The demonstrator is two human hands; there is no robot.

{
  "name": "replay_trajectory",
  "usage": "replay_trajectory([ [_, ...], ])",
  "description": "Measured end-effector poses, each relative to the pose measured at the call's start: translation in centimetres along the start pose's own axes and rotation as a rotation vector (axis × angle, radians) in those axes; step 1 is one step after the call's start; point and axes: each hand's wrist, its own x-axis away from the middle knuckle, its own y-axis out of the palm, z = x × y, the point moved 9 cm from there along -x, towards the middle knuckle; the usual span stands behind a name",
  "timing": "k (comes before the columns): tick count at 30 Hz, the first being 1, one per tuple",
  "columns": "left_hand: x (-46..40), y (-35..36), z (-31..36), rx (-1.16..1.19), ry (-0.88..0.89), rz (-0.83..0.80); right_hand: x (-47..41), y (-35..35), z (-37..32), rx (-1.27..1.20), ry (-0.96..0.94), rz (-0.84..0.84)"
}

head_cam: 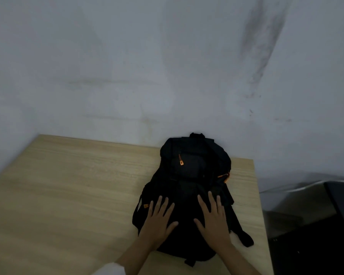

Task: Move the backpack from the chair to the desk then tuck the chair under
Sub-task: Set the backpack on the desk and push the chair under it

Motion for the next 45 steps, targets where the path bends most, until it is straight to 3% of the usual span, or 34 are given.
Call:
replay_trajectory([
  [4,2.7,-0.2,1.1,0.114,-0.067,0.062,4.1,0.1,-0.8,-0.062,0.047,0.009],
  [12,6.5,-0.8,2.1,0.083,-0.035,0.077,9.1,0.3,-2.9,-0.102,0.108,-0.071],
  [19,12.3,-2.8,1.1,0.060,-0.061,0.132,14.0,-1.1,-6.1,-0.218,0.063,0.055],
  [25,20.5,-2.1,1.6,0.163,-0.043,0.015,20.6,-1.0,-9.3,-0.261,0.024,0.174],
  [30,28.6,-2.0,3.0,0.352,0.010,0.099,27.6,0.7,-11.2,-0.324,-0.001,0.224],
  [34,35.4,-1.5,3.7,0.472,-0.073,0.134,34.0,1.1,-12.9,-0.341,-0.055,0.240],
  [45,48.8,-0.6,5.2,0.514,-0.170,0.123,46.2,2.8,-16.9,-0.338,-0.149,0.199],
])
